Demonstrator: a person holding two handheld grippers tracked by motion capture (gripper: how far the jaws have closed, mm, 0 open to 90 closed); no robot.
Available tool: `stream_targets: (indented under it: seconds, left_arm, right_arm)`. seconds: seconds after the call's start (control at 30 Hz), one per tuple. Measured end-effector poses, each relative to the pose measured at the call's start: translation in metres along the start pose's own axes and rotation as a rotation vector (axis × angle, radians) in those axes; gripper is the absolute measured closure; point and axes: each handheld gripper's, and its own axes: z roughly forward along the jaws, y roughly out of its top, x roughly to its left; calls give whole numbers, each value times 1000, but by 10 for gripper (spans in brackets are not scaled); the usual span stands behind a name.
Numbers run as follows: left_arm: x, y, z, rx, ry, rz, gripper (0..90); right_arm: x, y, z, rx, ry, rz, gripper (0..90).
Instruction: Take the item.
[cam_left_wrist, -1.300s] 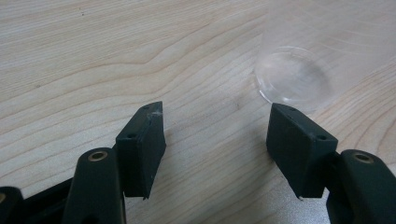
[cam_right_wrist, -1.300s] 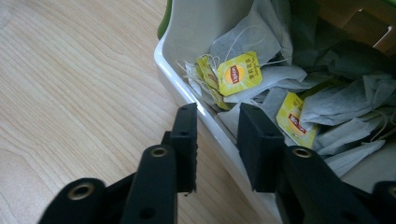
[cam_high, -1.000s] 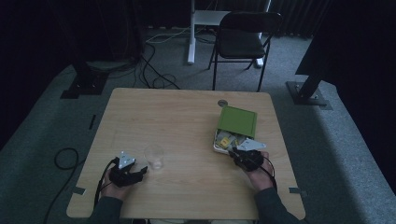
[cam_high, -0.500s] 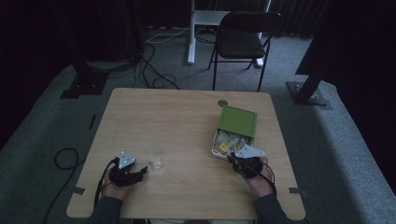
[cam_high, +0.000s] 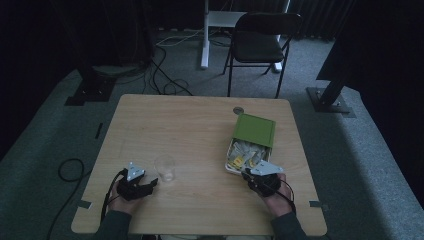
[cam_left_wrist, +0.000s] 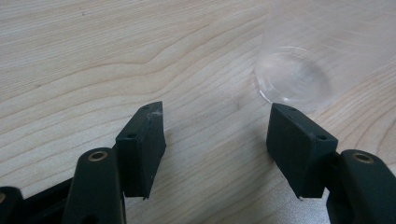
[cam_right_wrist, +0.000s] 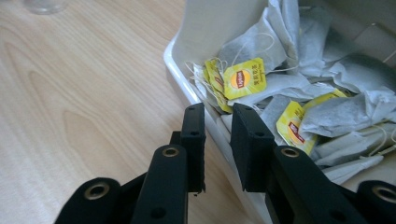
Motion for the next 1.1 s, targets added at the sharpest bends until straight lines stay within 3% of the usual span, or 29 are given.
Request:
stream_targets:
  seconds: [0.27, 0.73, 1.1]
  left_arm:
    - [0, 0, 0, 0, 0, 0, 382]
    - [0, 0, 0, 1, 0, 0, 381]
    - [0, 0, 0, 1, 0, 1, 380]
  right_arm:
    - [3, 1, -2, -10, 8, -11, 745]
    - [-7, 22, -2, -53, -47, 3, 741]
    - [-14, 34, 4, -51, -89, 59, 769]
